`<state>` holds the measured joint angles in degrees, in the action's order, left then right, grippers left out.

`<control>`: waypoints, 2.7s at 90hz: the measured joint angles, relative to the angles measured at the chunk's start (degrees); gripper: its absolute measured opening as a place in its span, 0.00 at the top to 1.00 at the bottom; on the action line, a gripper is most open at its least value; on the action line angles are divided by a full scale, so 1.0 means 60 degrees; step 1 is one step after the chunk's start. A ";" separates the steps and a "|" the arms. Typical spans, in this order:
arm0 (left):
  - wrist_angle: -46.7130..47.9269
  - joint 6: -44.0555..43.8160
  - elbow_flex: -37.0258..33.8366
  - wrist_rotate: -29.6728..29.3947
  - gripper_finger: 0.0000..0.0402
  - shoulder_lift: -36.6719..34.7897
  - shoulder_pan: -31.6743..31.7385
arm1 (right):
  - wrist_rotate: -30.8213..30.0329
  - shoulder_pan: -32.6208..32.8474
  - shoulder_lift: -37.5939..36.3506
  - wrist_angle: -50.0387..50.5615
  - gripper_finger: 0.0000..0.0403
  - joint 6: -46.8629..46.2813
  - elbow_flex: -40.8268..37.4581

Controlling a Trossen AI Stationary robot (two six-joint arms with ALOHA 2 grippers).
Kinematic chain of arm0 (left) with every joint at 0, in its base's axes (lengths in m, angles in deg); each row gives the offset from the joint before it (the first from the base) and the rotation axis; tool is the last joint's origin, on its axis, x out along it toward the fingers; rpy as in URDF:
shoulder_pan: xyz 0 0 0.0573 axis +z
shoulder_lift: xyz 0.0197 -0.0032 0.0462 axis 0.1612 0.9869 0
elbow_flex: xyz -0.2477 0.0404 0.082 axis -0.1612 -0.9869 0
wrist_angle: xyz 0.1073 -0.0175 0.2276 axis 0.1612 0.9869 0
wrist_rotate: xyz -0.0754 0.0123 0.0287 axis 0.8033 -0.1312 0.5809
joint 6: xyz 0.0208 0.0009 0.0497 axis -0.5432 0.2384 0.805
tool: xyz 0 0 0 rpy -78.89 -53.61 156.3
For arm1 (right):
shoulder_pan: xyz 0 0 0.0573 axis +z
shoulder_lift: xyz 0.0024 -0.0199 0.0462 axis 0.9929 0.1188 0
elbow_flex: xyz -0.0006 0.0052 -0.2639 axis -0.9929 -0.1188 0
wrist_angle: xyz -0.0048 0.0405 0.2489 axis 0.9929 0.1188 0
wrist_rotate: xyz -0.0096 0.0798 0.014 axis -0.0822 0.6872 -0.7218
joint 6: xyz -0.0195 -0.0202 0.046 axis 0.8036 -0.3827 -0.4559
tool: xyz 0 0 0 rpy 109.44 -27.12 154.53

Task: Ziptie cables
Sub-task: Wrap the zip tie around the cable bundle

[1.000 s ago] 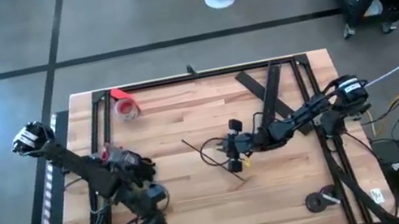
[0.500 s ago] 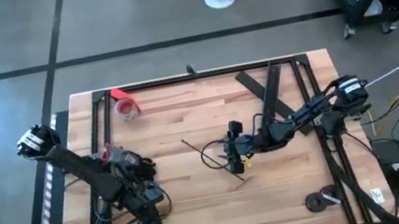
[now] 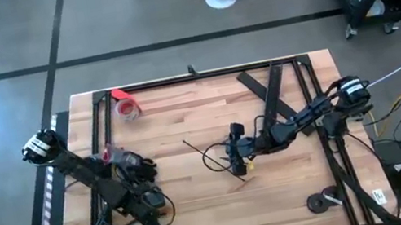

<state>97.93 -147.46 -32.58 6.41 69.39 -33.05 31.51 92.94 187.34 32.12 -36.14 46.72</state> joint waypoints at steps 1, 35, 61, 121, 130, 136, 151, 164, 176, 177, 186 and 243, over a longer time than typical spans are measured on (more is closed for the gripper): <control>0.0007 -0.0006 -0.0004 -0.0007 0.84 -0.0020 0.0000 | 0.0049 0.0014 0.0000 -0.0008 0.49 0.0026 0.0000; 0.1654 -0.0151 0.1414 -0.2431 0.97 -0.0112 0.0044 | 0.0903 0.0314 -0.0013 -0.1921 0.55 0.0495 0.0000; 0.1995 0.0570 0.2784 -0.6522 0.98 -0.0178 0.0039 | 0.2642 0.0390 0.0253 -0.4611 0.53 0.1475 0.0000; -0.1567 0.3102 0.2680 -0.9258 0.98 -0.0098 0.0107 | 0.3203 0.0441 0.2326 -0.4942 0.68 0.1604 0.3112; -0.1522 0.3141 0.2677 -0.9321 0.98 -0.0102 0.0015 | 0.3166 0.0437 0.2357 -0.3633 0.75 0.1671 0.3567; -0.1510 0.3139 0.2667 -0.9384 0.98 -0.0098 -0.0100 | 0.3166 0.0437 0.2350 -0.3149 0.80 0.1658 0.3754; -0.1561 0.3138 0.2667 -0.9525 0.98 -0.0098 -0.0218 | 0.3207 0.0444 0.2339 -0.3238 0.87 0.1706 0.3780; -0.1618 0.3328 0.2667 -0.9599 0.98 -0.0102 -0.0304 | 0.3199 0.0446 0.2339 -0.3322 0.89 0.1561 0.3781; -0.1616 0.3331 0.2667 -0.9652 0.98 -0.0105 -0.0423 | 0.3196 0.0448 0.2339 -0.3298 0.87 0.1422 0.3781; -0.1618 0.3333 0.2667 -0.9652 0.98 -0.0105 -0.0434 | 0.3196 0.0448 0.2339 -0.3295 0.86 0.1413 0.3781; -0.1601 0.3342 0.2667 -0.9661 0.98 -0.0109 -0.0496 | 0.3179 0.0448 0.2342 -0.3309 0.83 0.1342 0.3781; -0.1459 0.3612 0.2674 -0.9712 0.97 -0.0124 -0.0562 | 0.3177 0.0451 0.2350 -0.3251 0.95 0.1255 0.3774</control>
<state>89.17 -125.79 -16.53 -51.86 68.65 -36.42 50.58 95.64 201.44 12.62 -28.61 69.36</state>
